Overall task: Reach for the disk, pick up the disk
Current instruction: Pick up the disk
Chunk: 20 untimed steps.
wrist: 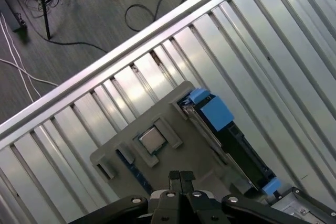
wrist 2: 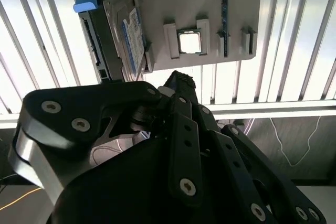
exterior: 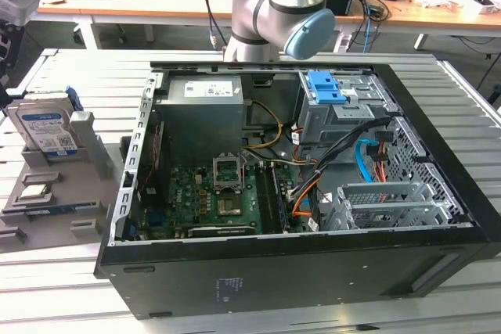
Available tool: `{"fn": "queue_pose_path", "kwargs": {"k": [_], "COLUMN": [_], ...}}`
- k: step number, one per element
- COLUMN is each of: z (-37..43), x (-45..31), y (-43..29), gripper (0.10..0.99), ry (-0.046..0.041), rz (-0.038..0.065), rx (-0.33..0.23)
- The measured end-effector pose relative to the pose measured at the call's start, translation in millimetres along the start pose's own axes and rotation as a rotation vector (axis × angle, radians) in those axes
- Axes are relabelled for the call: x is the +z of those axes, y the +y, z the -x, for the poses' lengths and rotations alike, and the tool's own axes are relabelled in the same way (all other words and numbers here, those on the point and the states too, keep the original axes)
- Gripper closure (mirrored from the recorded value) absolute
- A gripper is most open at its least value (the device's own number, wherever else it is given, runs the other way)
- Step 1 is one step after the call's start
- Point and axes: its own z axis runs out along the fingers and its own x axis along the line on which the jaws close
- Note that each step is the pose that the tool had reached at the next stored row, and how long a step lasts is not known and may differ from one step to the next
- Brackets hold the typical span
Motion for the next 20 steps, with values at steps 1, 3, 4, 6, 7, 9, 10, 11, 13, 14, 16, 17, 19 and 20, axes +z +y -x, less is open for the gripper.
{"fn": "queue_pose_path", "kwargs": {"k": [1, 3, 4, 6, 7, 9, 10, 11, 13, 14, 16, 17, 19, 20], "z": [0.0, 0.0, 0.0, 0.0, 0.0, 0.0, 0.0, 0.0, 0.0, 0.0, 0.0, 0.0, 0.0, 0.0], "x": [0.0, 0.0, 0.0, 0.0, 0.0, 0.0, 0.0, 0.0, 0.0, 0.0, 0.0, 0.0, 0.0, 0.0], "y": [0.0, 0.0, 0.0, 0.0, 0.0, 0.0, 0.0, 0.0, 0.0, 0.0, 0.0, 0.0, 0.0, 0.0], "gripper": [0.980, 0.980, 0.980, 0.980, 0.980, 0.980, 0.980, 0.980, 0.980, 0.980, 0.980, 0.980, 0.980, 0.980], "ry": [0.0004, 0.0010, 0.0014, 0.0025, 0.0028, 0.0035, 0.0038, 0.0044, 0.0056, 0.0062, 0.0070, 0.0077, 0.0087, 0.0091], "rz": [0.000, 0.000, 0.000, 0.000, 0.000, 0.000, 0.000, 0.000, 0.000, 0.000, 0.000, 0.000, 0.000, 0.000], "rx": [-0.009, -0.026, -0.038, -0.064, -0.071, -0.091, -0.099, -0.114, -0.146, -0.162, -0.181, -0.202, -0.228, -0.238]}}
